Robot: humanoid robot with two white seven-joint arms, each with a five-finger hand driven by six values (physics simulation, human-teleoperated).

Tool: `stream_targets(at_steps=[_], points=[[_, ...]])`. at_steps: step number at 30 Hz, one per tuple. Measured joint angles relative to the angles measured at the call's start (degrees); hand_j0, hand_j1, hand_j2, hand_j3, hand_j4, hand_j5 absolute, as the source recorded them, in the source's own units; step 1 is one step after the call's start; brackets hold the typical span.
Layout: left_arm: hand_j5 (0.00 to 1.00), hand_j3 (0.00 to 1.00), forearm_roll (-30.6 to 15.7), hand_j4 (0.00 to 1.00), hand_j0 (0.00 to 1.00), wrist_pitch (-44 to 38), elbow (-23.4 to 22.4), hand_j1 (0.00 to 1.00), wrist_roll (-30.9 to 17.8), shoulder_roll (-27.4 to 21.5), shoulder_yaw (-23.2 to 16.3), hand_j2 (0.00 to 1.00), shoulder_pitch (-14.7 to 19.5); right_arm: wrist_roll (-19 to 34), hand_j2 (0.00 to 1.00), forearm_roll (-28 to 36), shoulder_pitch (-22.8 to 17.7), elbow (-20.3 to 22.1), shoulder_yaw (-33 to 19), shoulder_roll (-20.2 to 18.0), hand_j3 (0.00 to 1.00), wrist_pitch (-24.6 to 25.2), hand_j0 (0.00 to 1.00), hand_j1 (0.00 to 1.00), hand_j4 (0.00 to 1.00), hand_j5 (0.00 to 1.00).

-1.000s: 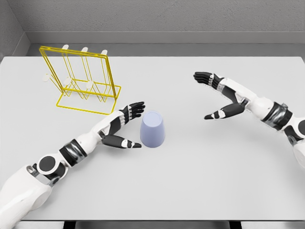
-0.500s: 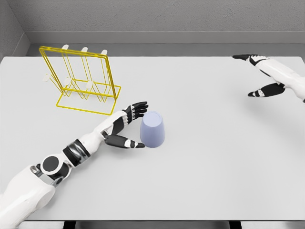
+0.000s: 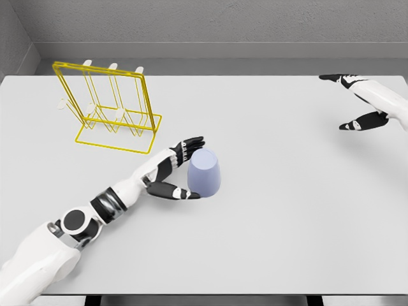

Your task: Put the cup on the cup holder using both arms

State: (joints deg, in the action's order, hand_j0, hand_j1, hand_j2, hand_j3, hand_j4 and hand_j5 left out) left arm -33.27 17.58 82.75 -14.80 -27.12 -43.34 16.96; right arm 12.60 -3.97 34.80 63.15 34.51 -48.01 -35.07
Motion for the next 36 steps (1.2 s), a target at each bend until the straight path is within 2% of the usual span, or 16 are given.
stream_targets(at_steps=[24, 33, 36], points=[[1.00, 1.00, 0.63, 1.00, 1.00, -0.32, -0.40, 1.00, 0.06, 2.27, 0.00, 1.00, 0.44, 0.00, 1.00, 0.05, 0.44, -0.91, -0.18, 0.42, 1.00, 0.00, 1.00, 1.00, 1.00, 1.00], [1.00, 1.00, 1.28, 1.00, 1.00, -0.35, -0.35, 1.00, 0.18, 2.73, 0.03, 1.00, 0.44, 0.00, 1.00, -0.02, 0.61, -2.43, -0.26, 0.59, 1.00, 0.00, 1.00, 1.00, 1.00, 1.00], [0.95, 0.95, 1.30, 0.95, 0.95, -0.37, -0.35, 0.95, 0.31, 2.85, 0.04, 0.95, 0.44, 0.00, 1.00, -0.02, 0.53, -2.52, -0.34, 0.61, 1.00, 0.00, 1.00, 1.00, 1.00, 1.00]])
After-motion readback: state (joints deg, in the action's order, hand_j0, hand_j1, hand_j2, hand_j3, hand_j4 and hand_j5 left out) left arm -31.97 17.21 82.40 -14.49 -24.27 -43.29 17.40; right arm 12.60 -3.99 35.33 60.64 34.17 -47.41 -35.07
